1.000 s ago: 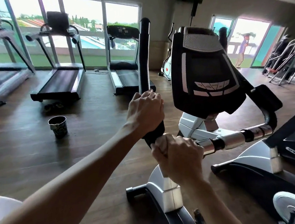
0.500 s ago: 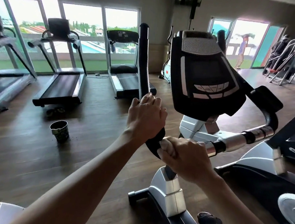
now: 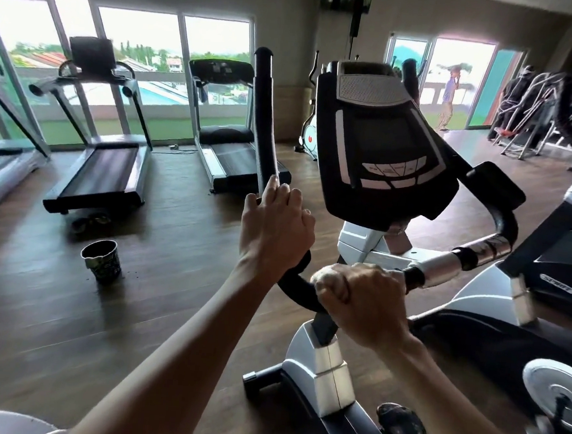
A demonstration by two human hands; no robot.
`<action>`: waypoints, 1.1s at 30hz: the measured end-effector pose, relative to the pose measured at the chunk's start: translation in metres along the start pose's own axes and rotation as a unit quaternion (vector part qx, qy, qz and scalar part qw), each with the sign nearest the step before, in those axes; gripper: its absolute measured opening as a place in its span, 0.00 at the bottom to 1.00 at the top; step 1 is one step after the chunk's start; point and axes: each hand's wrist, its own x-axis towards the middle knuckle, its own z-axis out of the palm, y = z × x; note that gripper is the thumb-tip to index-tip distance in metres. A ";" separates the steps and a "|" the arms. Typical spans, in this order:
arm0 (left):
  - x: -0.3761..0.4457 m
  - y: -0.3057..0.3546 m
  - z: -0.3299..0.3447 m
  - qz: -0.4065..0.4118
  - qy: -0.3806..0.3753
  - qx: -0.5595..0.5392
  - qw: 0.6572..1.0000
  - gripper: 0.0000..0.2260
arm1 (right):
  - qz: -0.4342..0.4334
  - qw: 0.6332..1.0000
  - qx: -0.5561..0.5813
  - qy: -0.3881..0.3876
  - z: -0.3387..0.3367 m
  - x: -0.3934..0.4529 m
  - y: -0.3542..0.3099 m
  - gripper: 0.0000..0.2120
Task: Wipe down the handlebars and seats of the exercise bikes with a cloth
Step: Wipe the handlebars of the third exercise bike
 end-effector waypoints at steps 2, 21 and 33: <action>0.000 -0.002 0.000 0.003 -0.002 -0.011 1.000 0.22 | -0.030 0.999 0.012 0.012 -0.002 -0.005 -0.010 0.21; -0.002 -0.001 0.003 -0.002 0.003 -0.032 0.999 0.17 | 0.032 0.997 -0.003 0.071 0.005 -0.014 -0.023 0.20; -0.004 -0.004 -0.001 0.008 -0.006 -0.037 0.999 0.16 | -0.018 0.999 0.033 -0.025 -0.007 0.004 -0.003 0.23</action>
